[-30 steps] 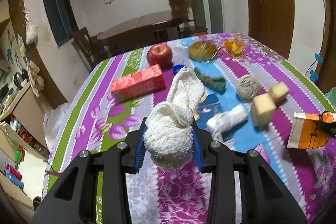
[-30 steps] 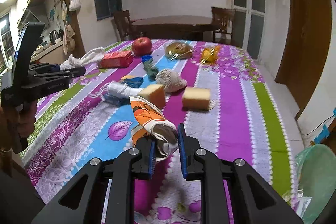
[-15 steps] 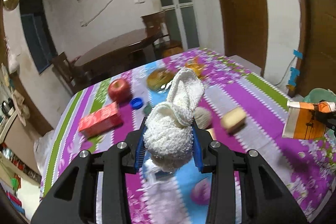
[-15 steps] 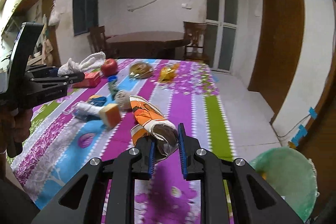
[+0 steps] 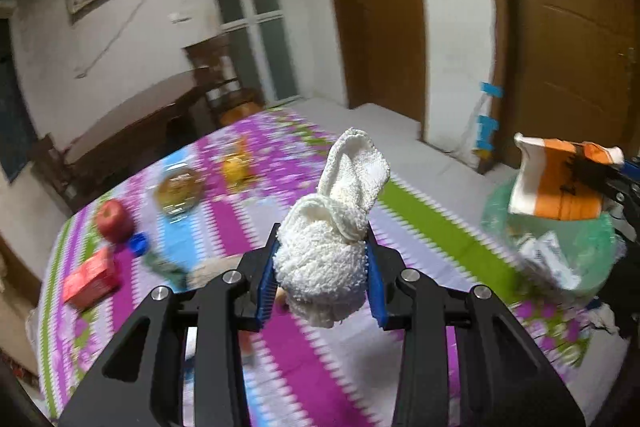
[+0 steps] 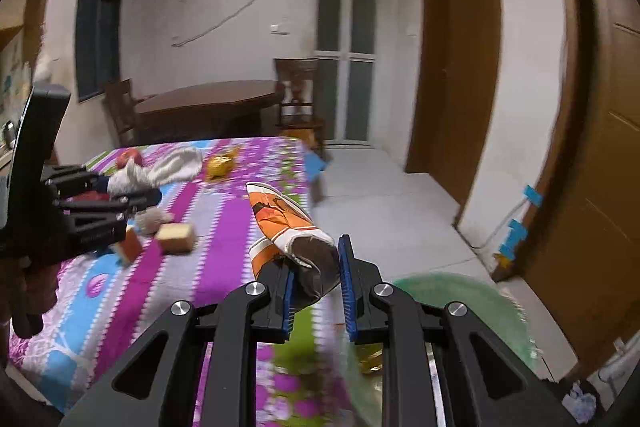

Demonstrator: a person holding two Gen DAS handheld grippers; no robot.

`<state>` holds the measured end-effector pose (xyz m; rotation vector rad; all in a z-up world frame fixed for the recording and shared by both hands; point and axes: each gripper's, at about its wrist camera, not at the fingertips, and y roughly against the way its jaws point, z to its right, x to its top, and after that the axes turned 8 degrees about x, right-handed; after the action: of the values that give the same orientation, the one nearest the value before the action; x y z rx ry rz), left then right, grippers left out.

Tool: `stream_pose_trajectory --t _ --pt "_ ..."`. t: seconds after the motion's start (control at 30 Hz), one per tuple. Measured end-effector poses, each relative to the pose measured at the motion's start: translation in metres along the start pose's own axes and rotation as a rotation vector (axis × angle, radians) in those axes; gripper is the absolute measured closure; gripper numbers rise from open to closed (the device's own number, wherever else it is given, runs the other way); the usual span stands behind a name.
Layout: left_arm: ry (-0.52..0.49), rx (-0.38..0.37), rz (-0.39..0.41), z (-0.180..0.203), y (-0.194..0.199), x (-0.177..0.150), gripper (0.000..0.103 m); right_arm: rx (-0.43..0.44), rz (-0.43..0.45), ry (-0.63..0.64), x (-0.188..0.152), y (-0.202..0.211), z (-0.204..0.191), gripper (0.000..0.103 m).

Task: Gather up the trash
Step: 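Carry the orange tube and white cloth with both tools over the green bin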

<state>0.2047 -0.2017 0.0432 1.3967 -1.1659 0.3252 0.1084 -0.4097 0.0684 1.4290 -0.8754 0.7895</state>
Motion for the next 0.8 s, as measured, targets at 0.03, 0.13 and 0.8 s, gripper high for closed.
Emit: stream_pose_trajectory --t 0.03,0.13,0.8 --pt "-0.009 -0.017 0.002 0.008 -0.001 0.002 0.068 -0.013 0.002 -0.009 0.000 0.003 0.006 0.083" --pt "-0.038 -0.083 0.012 0.035 -0.006 0.009 0.068 -0.069 0.010 -0.040 -0.002 0.015 0.029 0.083" --pt "-0.297 -0.356 -0.012 0.206 -0.035 0.030 0.067 -0.396 -0.056 -0.213 -0.047 0.076 0.152 0.083"
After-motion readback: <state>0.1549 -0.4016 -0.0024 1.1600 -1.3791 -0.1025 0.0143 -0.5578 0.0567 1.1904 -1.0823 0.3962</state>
